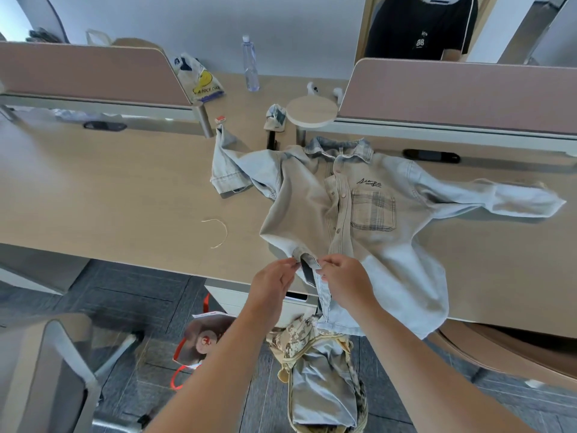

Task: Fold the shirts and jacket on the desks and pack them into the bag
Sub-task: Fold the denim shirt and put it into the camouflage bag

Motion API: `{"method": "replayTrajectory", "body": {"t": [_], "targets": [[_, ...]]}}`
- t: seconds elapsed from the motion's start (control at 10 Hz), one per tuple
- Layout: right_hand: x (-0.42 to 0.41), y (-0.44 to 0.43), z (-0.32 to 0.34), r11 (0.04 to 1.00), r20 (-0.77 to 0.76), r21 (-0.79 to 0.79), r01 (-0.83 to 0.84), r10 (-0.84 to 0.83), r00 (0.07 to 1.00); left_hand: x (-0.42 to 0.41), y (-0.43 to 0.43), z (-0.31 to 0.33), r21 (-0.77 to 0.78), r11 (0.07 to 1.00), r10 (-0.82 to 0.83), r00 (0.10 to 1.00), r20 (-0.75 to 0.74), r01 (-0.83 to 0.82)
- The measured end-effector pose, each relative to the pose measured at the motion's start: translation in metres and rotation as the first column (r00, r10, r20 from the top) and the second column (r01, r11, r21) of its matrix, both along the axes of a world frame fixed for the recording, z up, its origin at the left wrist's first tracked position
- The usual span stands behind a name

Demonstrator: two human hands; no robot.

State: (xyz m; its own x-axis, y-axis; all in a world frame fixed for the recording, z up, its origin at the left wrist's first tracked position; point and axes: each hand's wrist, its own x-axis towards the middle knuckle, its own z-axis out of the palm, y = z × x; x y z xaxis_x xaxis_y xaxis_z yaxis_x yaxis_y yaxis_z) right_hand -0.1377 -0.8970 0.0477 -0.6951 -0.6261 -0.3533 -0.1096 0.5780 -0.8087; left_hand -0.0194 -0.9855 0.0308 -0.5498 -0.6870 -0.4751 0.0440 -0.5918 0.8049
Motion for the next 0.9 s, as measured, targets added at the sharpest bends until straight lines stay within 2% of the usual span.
{"method": "replayTrajectory", "body": {"t": [0.1, 0.2, 0.4, 0.5, 0.6, 0.7, 0.8, 0.9], "targets": [[0.008, -0.004, 0.008, 1.0, 0.026, -0.029, 0.002, -0.001, 1.0, 0.008, -0.006, 0.008, 0.088, 0.995, 0.04, 0.999, -0.007, -0.039], [0.013, -0.007, 0.016, 1.0, 0.01, -0.031, 0.003, -0.003, 1.0, 0.01, 0.002, 0.018, 0.134, 0.991, 0.027, 0.999, -0.02, -0.024], [0.009, -0.005, 0.024, 0.999, -0.007, -0.046, 0.011, -0.012, 1.0, -0.004, 0.013, 0.019, 0.206, 0.975, 0.104, 0.99, -0.093, -0.083], [0.008, -0.001, 0.023, 0.998, 0.005, -0.062, 0.019, -0.019, 1.0, -0.014, 0.012, 0.019, 0.103, 0.985, 0.142, 0.99, -0.026, -0.138], [0.012, 0.002, 0.023, 0.997, 0.025, -0.062, 0.035, -0.034, 0.999, -0.016, 0.011, 0.023, -0.169, 0.983, 0.108, 0.968, 0.227, -0.07], [0.017, 0.002, 0.031, 0.999, 0.03, -0.051, 0.003, -0.001, 1.0, -0.002, 0.003, 0.025, -0.355, 0.934, 0.096, 0.919, 0.384, 0.051], [0.027, -0.005, 0.043, 0.998, 0.014, -0.063, -0.028, 0.029, 0.999, 0.022, -0.02, 0.036, -0.53, 0.793, 0.072, 0.818, 0.57, 0.3], [0.04, -0.014, 0.055, 0.996, -0.005, -0.075, -0.039, 0.039, 0.999, 0.04, -0.04, 0.056, -0.584, 0.682, 0.059, 0.763, 0.644, 0.44]]}}
